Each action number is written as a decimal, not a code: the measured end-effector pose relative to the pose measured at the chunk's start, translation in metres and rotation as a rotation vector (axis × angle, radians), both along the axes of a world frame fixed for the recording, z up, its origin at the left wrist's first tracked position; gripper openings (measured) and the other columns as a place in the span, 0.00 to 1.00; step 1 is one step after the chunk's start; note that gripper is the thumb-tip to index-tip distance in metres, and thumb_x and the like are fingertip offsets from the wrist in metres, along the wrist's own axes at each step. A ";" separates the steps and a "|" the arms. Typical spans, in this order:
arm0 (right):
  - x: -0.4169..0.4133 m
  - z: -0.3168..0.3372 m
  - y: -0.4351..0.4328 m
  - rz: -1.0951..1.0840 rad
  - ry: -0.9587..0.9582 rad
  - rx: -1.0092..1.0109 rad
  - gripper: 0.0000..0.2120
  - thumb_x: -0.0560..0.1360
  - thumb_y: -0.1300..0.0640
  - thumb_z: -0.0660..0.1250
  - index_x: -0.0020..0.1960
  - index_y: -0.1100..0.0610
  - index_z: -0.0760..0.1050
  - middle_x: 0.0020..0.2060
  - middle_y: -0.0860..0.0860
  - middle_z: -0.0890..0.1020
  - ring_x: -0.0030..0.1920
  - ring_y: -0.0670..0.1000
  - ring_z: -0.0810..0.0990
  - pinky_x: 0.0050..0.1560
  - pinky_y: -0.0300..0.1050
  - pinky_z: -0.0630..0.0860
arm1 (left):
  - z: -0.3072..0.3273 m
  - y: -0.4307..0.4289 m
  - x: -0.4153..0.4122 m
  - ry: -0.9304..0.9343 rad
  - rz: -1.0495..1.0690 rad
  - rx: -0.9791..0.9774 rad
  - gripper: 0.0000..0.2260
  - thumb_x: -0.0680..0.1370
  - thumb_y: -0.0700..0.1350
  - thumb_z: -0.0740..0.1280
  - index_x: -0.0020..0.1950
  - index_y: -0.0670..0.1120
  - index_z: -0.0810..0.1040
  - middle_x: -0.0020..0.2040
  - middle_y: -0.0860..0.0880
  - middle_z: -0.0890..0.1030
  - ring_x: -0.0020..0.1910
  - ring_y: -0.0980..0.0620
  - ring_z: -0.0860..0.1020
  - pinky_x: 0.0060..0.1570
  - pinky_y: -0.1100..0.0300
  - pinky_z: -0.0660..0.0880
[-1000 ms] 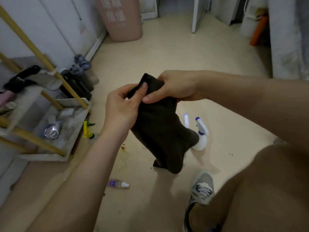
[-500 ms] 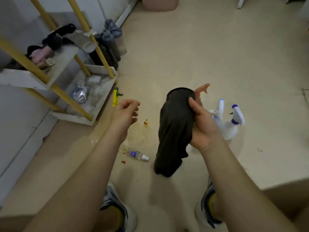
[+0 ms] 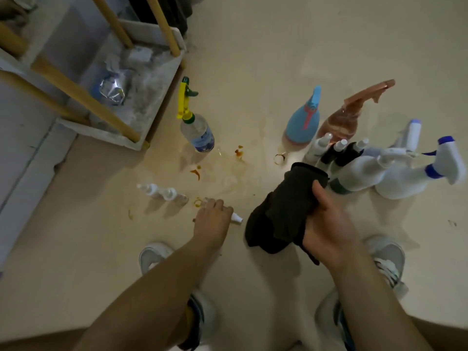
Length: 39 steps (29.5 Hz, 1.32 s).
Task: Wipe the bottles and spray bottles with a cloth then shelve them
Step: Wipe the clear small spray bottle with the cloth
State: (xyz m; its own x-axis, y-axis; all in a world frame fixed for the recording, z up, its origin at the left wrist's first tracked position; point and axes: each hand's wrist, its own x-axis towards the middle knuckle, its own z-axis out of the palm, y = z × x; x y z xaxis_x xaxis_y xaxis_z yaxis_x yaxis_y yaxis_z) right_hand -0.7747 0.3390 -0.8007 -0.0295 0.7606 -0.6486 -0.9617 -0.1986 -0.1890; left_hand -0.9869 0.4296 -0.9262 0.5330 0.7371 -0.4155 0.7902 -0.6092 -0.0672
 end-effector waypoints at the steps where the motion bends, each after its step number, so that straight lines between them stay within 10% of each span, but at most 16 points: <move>1: -0.001 -0.007 0.001 0.025 -0.019 -0.030 0.47 0.53 0.50 0.85 0.69 0.57 0.75 0.65 0.57 0.78 0.65 0.58 0.77 0.70 0.54 0.69 | -0.006 0.003 0.004 0.012 -0.031 -0.006 0.14 0.79 0.42 0.60 0.65 0.46 0.71 0.62 0.43 0.72 0.63 0.40 0.68 0.58 0.50 0.67; 6: -0.003 -0.020 0.006 0.079 -0.025 -0.106 0.39 0.58 0.49 0.81 0.67 0.57 0.76 0.65 0.57 0.78 0.66 0.57 0.77 0.64 0.56 0.72 | -0.033 0.026 0.005 -0.022 0.056 -0.008 0.09 0.81 0.48 0.61 0.56 0.46 0.76 0.53 0.45 0.78 0.55 0.42 0.74 0.48 0.51 0.69; 9: -0.005 -0.016 0.011 0.077 -0.030 -0.188 0.26 0.73 0.47 0.67 0.68 0.56 0.75 0.63 0.57 0.80 0.64 0.57 0.78 0.63 0.56 0.72 | -0.019 0.042 -0.001 -0.461 0.735 -0.172 0.12 0.79 0.54 0.65 0.46 0.47 0.81 0.42 0.47 0.83 0.43 0.46 0.80 0.39 0.55 0.73; 11: -0.009 -0.011 0.016 0.090 -0.032 -0.196 0.23 0.77 0.47 0.61 0.69 0.55 0.74 0.62 0.56 0.80 0.63 0.56 0.79 0.62 0.56 0.73 | 0.005 0.052 0.000 -0.828 1.214 -0.413 0.12 0.78 0.50 0.69 0.57 0.45 0.82 0.45 0.48 0.83 0.42 0.50 0.80 0.44 0.56 0.76; 13: -0.013 0.000 0.021 0.103 -0.036 -0.184 0.24 0.75 0.48 0.63 0.69 0.55 0.73 0.62 0.56 0.81 0.62 0.56 0.80 0.61 0.55 0.75 | 0.038 0.059 0.003 -1.091 1.354 -0.645 0.12 0.79 0.48 0.69 0.58 0.43 0.81 0.43 0.48 0.81 0.40 0.52 0.75 0.42 0.59 0.72; 19: -0.010 0.054 0.028 0.077 -0.077 0.043 0.17 0.75 0.50 0.62 0.59 0.55 0.81 0.60 0.56 0.82 0.59 0.56 0.81 0.58 0.54 0.77 | 0.150 0.056 0.019 -1.557 1.160 -0.950 0.09 0.75 0.47 0.68 0.51 0.44 0.81 0.53 0.39 0.76 0.34 0.56 0.70 0.30 0.67 0.65; 24: -0.008 0.098 0.016 0.271 -0.220 0.390 0.33 0.61 0.58 0.80 0.66 0.55 0.78 0.64 0.61 0.78 0.63 0.62 0.78 0.60 0.59 0.77 | 0.226 0.040 0.030 -1.674 0.867 -1.006 0.13 0.74 0.44 0.65 0.56 0.44 0.79 0.49 0.43 0.84 0.33 0.58 0.72 0.35 0.66 0.65; 30: -0.011 0.138 -0.006 0.381 -0.498 0.565 0.36 0.66 0.73 0.72 0.70 0.54 0.69 0.60 0.59 0.81 0.60 0.60 0.80 0.54 0.50 0.80 | 0.280 0.015 0.029 -1.768 0.715 -0.952 0.13 0.77 0.42 0.60 0.59 0.42 0.77 0.48 0.45 0.85 0.36 0.58 0.79 0.40 0.62 0.66; 39: -0.047 0.197 -0.016 0.362 -1.384 0.478 0.19 0.75 0.57 0.71 0.62 0.42 0.74 0.52 0.47 0.81 0.54 0.45 0.80 0.58 0.46 0.77 | 0.316 -0.026 0.051 -1.864 0.781 -0.628 0.08 0.82 0.39 0.60 0.54 0.42 0.79 0.35 0.52 0.81 0.32 0.57 0.72 0.36 0.65 0.72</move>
